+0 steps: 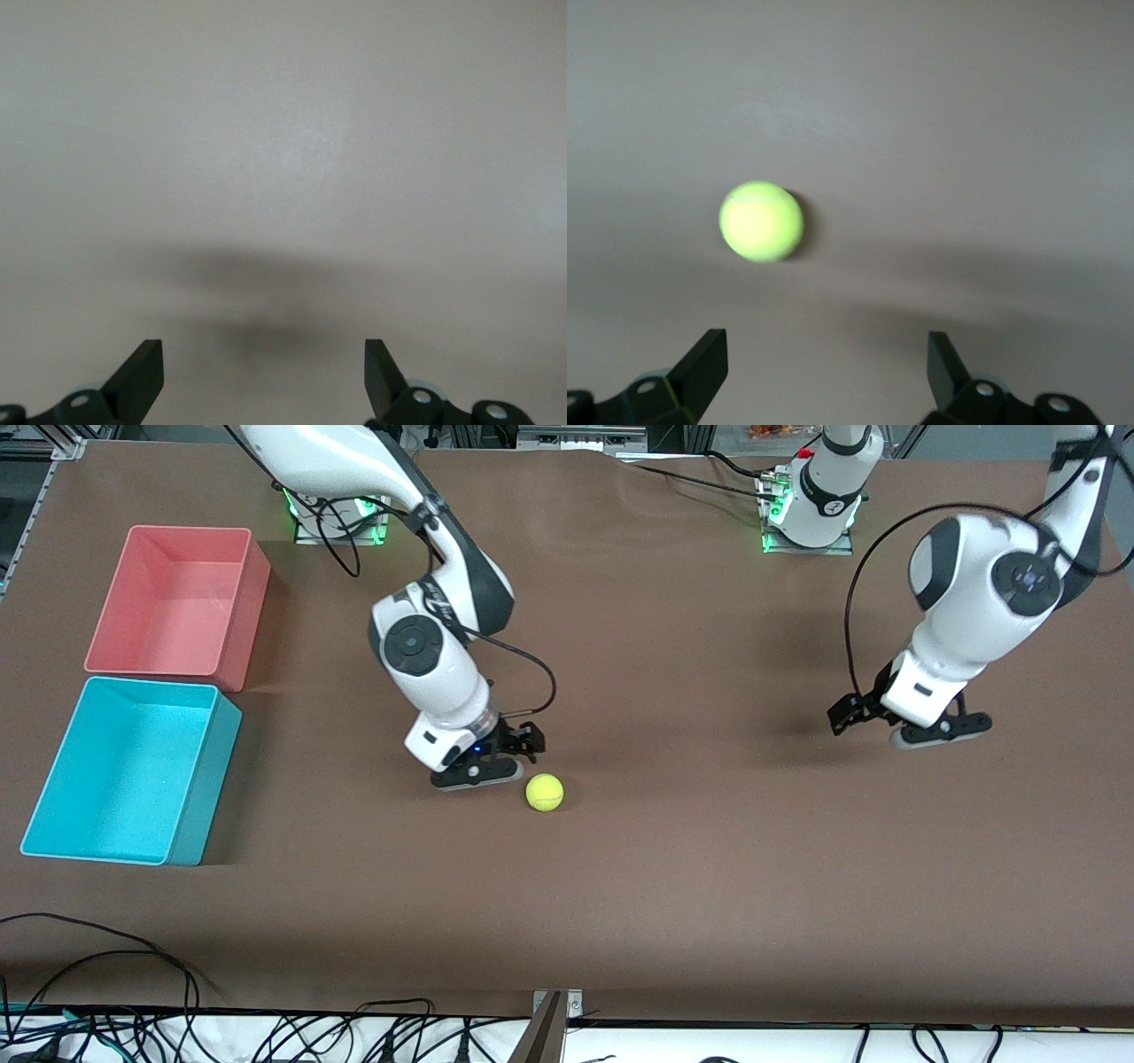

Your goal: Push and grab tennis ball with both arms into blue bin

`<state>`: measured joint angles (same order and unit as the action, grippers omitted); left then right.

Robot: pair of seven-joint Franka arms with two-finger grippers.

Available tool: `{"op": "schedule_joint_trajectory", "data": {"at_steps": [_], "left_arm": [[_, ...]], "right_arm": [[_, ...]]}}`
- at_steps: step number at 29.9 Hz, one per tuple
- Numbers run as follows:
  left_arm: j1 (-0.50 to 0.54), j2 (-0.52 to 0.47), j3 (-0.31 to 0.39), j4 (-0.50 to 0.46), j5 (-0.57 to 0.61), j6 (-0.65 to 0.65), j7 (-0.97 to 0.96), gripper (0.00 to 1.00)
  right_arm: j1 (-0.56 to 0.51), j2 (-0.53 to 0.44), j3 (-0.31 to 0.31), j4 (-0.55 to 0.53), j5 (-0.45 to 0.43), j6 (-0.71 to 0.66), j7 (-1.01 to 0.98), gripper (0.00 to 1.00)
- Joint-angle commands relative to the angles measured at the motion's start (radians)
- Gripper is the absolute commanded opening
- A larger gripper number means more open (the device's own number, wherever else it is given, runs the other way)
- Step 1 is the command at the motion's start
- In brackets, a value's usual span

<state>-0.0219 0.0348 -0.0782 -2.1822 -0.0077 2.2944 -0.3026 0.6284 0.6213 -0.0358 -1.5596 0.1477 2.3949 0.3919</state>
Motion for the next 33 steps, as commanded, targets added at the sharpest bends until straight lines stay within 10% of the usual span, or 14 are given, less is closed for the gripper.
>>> {"op": "schedule_joint_trajectory", "data": {"at_steps": [1, 10, 23, 27, 33], "left_arm": [[0.007, -0.108, -0.005, -0.045, 0.022, -0.009, 0.013, 1.0], [0.007, -0.207, -0.006, 0.014, 0.017, -0.082, 0.01, 1.0], [0.002, -0.202, 0.012, 0.401, 0.009, -0.536, 0.075, 1.0], [-0.007, -0.2, 0.07, 0.469, -0.021, -0.608, 0.143, 1.0], [-0.009, -0.199, 0.109, 0.512, -0.046, -0.651, 0.177, 1.0]], "right_arm": [[0.023, 0.084, -0.01, 0.038, 0.013, 0.151, 0.021, 1.0], [0.043, 0.19, -0.012, 0.119, 0.006, 0.279, 0.009, 1.0], [0.068, 0.288, -0.015, 0.125, -0.077, 0.365, 0.009, 1.0], [0.07, 0.307, -0.016, 0.137, -0.1, 0.368, 0.012, 0.86], [0.07, 0.31, -0.016, 0.15, -0.123, 0.362, 0.005, 0.26]]}}
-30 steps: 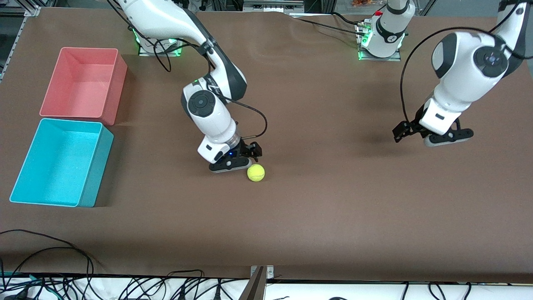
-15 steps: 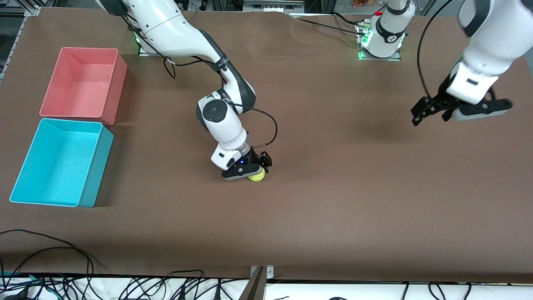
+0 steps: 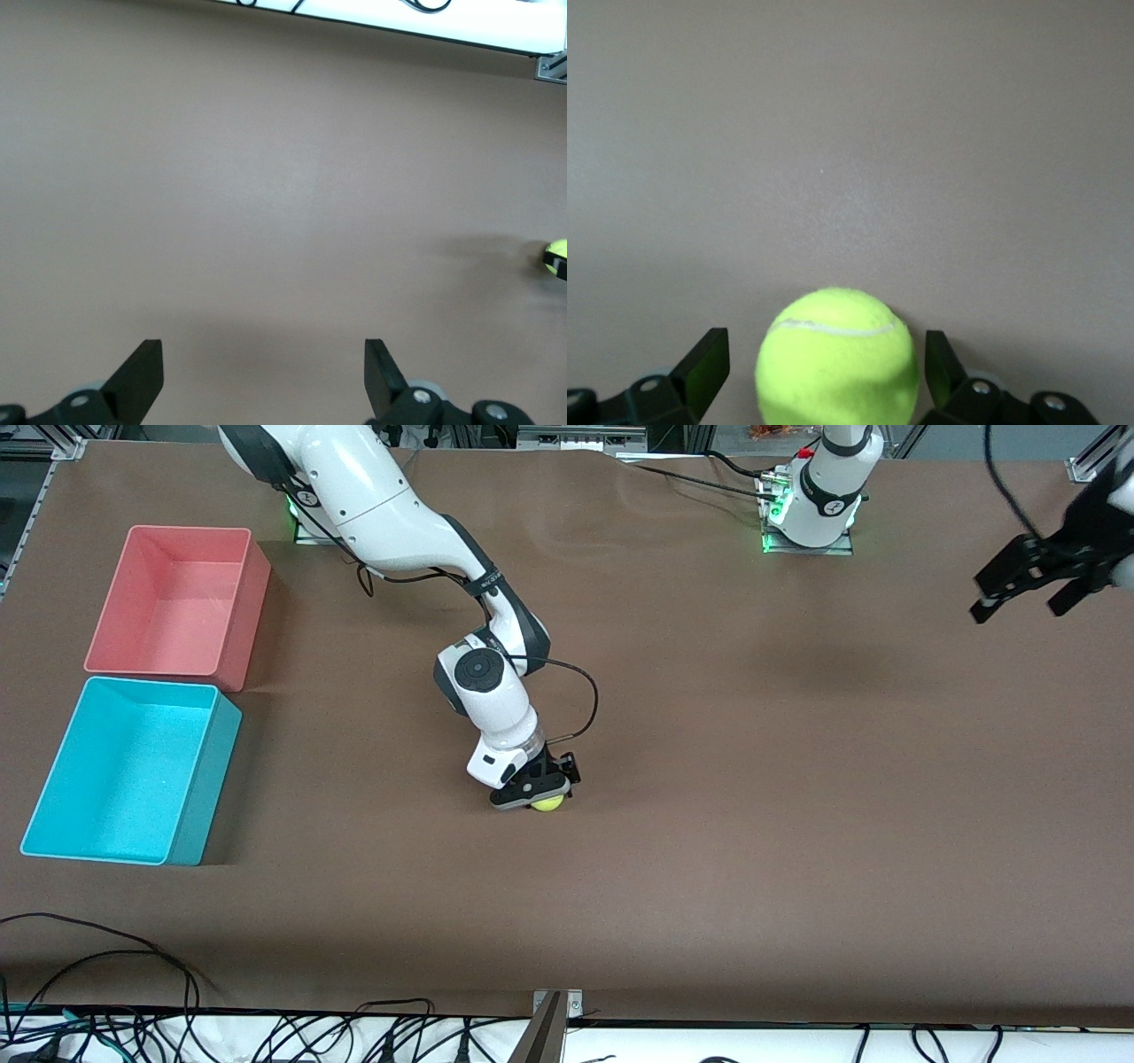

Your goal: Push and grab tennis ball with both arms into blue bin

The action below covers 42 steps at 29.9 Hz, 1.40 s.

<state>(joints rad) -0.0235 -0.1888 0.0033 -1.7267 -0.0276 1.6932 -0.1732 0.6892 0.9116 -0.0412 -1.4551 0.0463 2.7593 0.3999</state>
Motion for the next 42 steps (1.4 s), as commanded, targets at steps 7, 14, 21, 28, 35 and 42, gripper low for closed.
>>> {"op": "schedule_joint_trajectory", "data": {"at_steps": [7, 14, 21, 28, 35, 42], "left_arm": [[-0.01, 0.028, 0.024, 0.167, -0.028, -0.145, 0.047, 1.0], [-0.006, 0.037, 0.029, 0.162, -0.069, -0.147, 0.046, 1.0], [-0.001, 0.037, 0.023, 0.17, -0.071, -0.152, 0.043, 1.0], [-0.006, 0.069, 0.02, 0.165, -0.069, -0.152, 0.038, 1.0], [-0.009, 0.132, 0.017, 0.173, -0.061, -0.142, 0.034, 1.0], [-0.006, 0.13, 0.017, 0.173, -0.055, -0.144, 0.037, 1.0]], "right_arm": [[0.006, -0.022, -0.017, 0.045, -0.032, -0.078, -0.009, 0.19], [-0.011, -0.092, -0.019, 0.087, -0.052, -0.344, -0.029, 0.19], [-0.017, -0.19, -0.066, 0.087, -0.048, -0.598, -0.09, 0.19], [-0.046, -0.292, -0.123, 0.087, -0.039, -0.826, -0.223, 0.19], [-0.103, -0.388, -0.144, 0.084, -0.04, -1.032, -0.312, 0.19], [-0.178, -0.448, -0.218, 0.071, -0.013, -1.172, -0.46, 0.19]]}}
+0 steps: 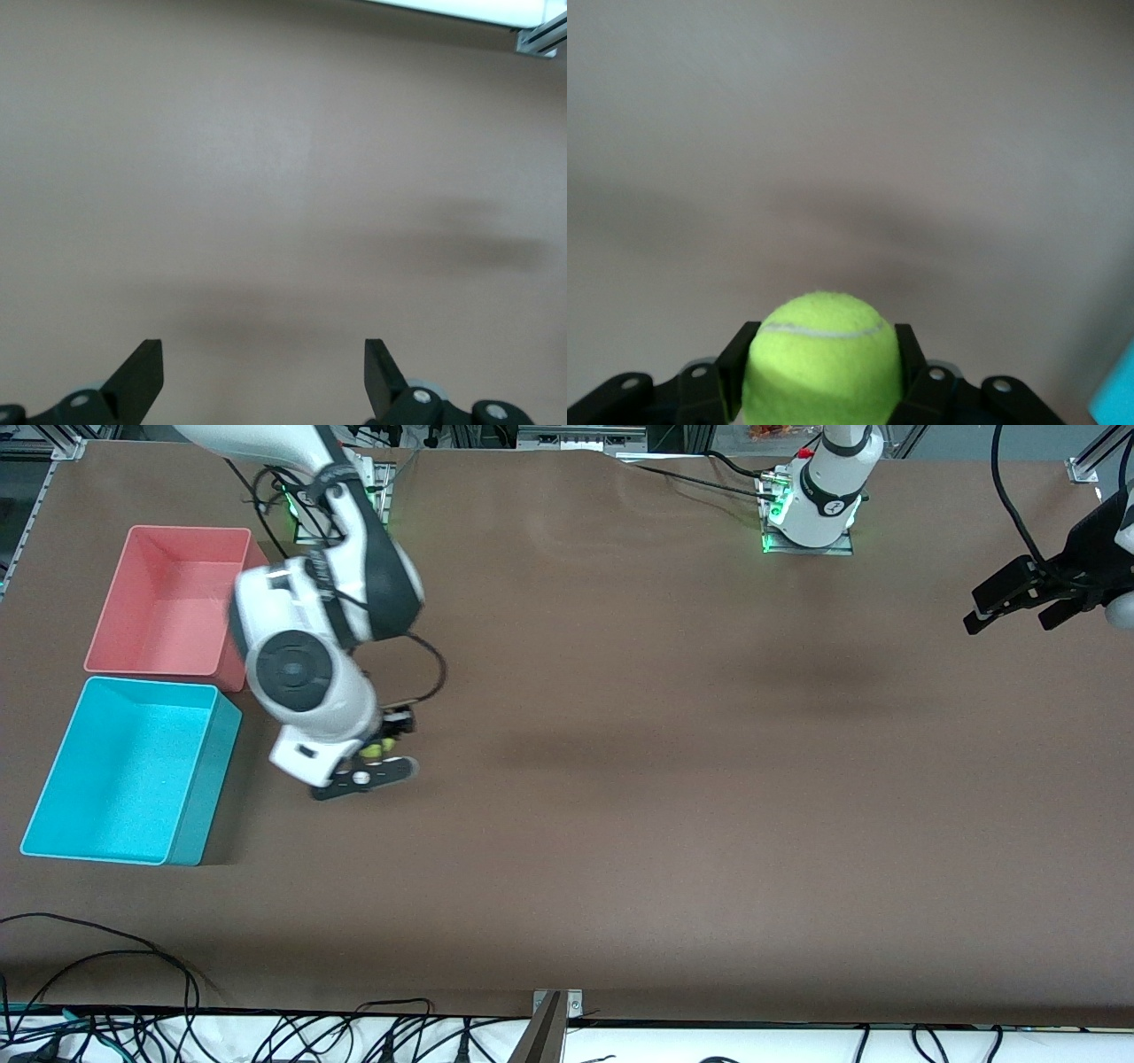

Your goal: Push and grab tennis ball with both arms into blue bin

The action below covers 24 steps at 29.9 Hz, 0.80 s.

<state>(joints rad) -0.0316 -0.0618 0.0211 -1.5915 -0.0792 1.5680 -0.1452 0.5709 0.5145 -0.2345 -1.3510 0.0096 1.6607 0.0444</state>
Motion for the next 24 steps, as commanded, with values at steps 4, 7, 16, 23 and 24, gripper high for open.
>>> {"op": "schedule_joint_trajectory", "data": {"at_steps": [4, 7, 16, 23, 24], "left_arm": [[0.001, 0.005, 0.0, 0.038, -0.002, -0.017, 0.013, 1.0], [0.007, 0.01, 0.002, 0.039, -0.013, -0.017, 0.015, 1.0], [0.015, 0.008, 0.007, 0.041, -0.01, -0.017, 0.018, 1.0], [0.013, 0.01, 0.0, 0.041, 0.002, -0.017, 0.018, 1.0], [0.013, 0.01, 0.003, 0.041, 0.001, -0.017, 0.019, 1.0]], "right_arm": [[-0.175, -0.074, -0.015, -0.054, 0.079, -0.11, -0.184, 0.19], [-0.232, -0.082, -0.017, -0.074, 0.081, -0.125, -0.262, 0.19], [-0.388, -0.096, -0.016, -0.152, 0.049, -0.133, -0.33, 0.19], [-0.411, -0.27, -0.014, -0.374, -0.028, -0.008, -0.34, 0.19], [-0.434, -0.306, -0.009, -0.431, -0.034, 0.038, -0.345, 0.19]]}}
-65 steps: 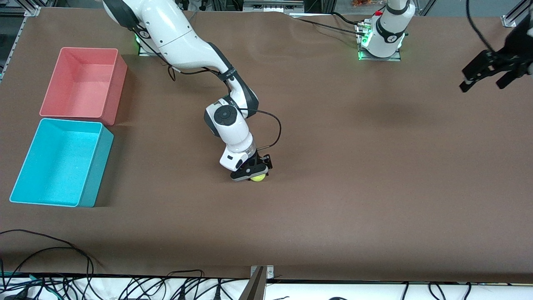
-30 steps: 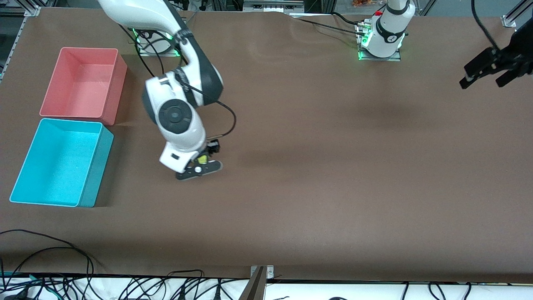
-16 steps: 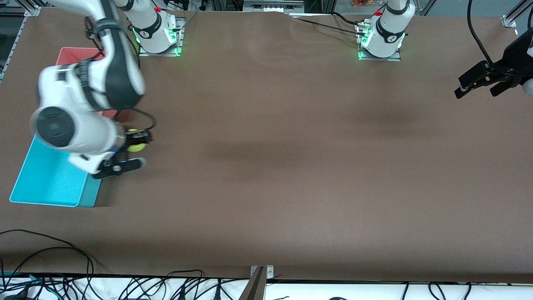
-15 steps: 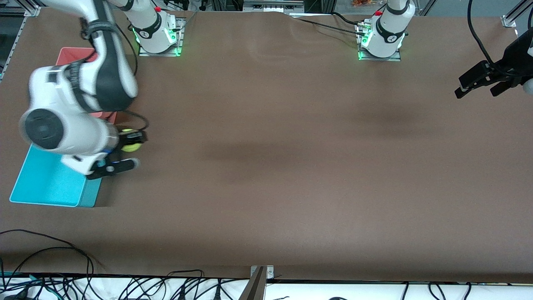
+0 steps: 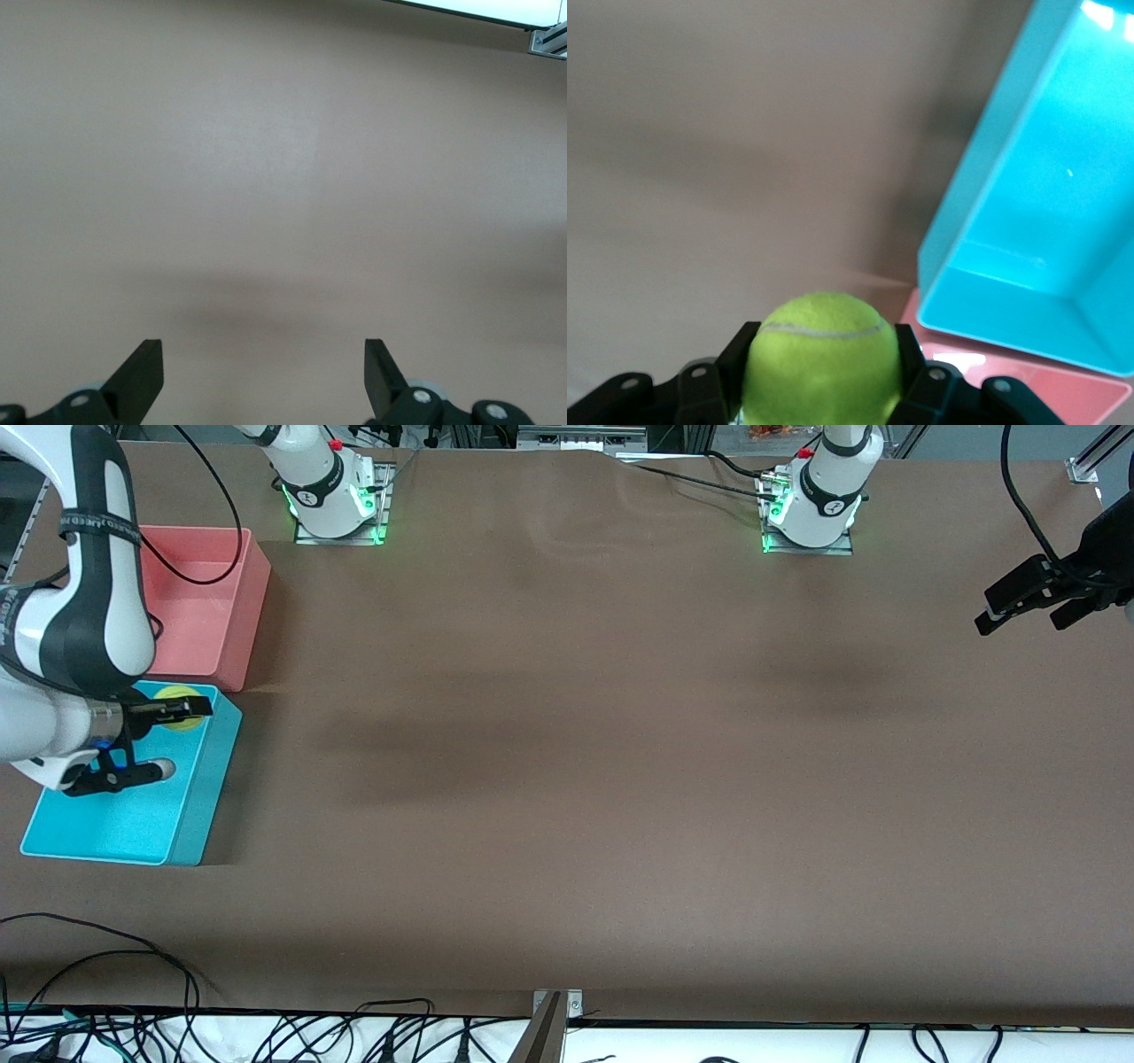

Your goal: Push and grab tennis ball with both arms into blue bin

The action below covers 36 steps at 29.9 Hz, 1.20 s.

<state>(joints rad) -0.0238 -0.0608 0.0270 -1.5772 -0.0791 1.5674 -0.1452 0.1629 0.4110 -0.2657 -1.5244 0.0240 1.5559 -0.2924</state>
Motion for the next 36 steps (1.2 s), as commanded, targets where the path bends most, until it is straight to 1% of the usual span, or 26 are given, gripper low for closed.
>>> {"op": "schedule_joint_trajectory", "data": {"at_steps": [1, 2, 4, 6, 7, 8, 11, 13, 14, 17, 19, 27, 32, 36], "left_arm": [[0.007, 0.009, 0.001, 0.026, 0.001, -0.017, 0.018, 1.0], [0.008, 0.007, 0.002, 0.026, -0.001, -0.017, 0.018, 1.0], [0.01, 0.007, 0.005, 0.026, 0.001, -0.018, 0.018, 1.0], [0.01, 0.007, 0.01, 0.026, 0.005, -0.018, 0.019, 1.0], [0.01, 0.007, 0.008, 0.026, 0.016, -0.018, 0.018, 1.0], [0.01, 0.007, 0.007, 0.026, 0.034, -0.018, 0.019, 1.0], [-0.002, 0.006, -0.001, 0.026, 0.094, -0.018, 0.019, 1.0], [-0.005, 0.007, -0.007, 0.026, 0.123, -0.023, 0.018, 1.0], [-0.005, 0.006, -0.013, 0.025, 0.133, -0.023, 0.018, 1.0], [-0.004, 0.006, -0.022, 0.025, 0.134, -0.024, 0.018, 1.0], [-0.002, 0.006, -0.022, 0.025, 0.133, -0.026, 0.018, 1.0], [-0.002, 0.007, -0.022, 0.023, 0.117, -0.066, 0.018, 1.0], [-0.002, 0.007, -0.022, 0.023, 0.116, -0.066, 0.018, 1.0], [-0.002, 0.007, -0.022, 0.025, 0.116, -0.066, 0.016, 1.0]], "right_arm": [[-0.054, -0.231, 0.037, -0.31, -0.058, 0.189, -0.011, 0.19], [-0.086, -0.25, 0.057, -0.351, -0.068, 0.225, -0.02, 0.19], [-0.182, -0.27, 0.124, -0.417, -0.078, 0.291, -0.053, 0.19], [-0.299, -0.273, 0.219, -0.454, -0.082, 0.341, -0.094, 0.19], [-0.347, -0.271, 0.252, -0.471, -0.088, 0.372, -0.112, 0.19], [-0.37, -0.271, 0.261, -0.494, -0.095, 0.41, -0.138, 0.19], [-0.379, -0.273, 0.246, -0.571, -0.108, 0.547, -0.198, 0.19], [-0.379, -0.267, 0.197, -0.618, -0.108, 0.642, -0.238, 0.19], [-0.379, -0.265, 0.183, -0.64, -0.108, 0.691, -0.263, 0.19], [-0.379, -0.261, 0.175, -0.686, -0.107, 0.829, -0.315, 0.19], [-0.379, -0.25, 0.161, -0.703, -0.105, 0.881, -0.321, 0.19], [-0.381, -0.156, 0.157, -0.708, -0.082, 0.964, -0.32, 0.19], [-0.381, -0.115, 0.157, -0.705, -0.021, 0.977, -0.324, 0.19], [-0.388, -0.081, 0.157, -0.705, -0.012, 0.998, -0.341, 0.21]]}}
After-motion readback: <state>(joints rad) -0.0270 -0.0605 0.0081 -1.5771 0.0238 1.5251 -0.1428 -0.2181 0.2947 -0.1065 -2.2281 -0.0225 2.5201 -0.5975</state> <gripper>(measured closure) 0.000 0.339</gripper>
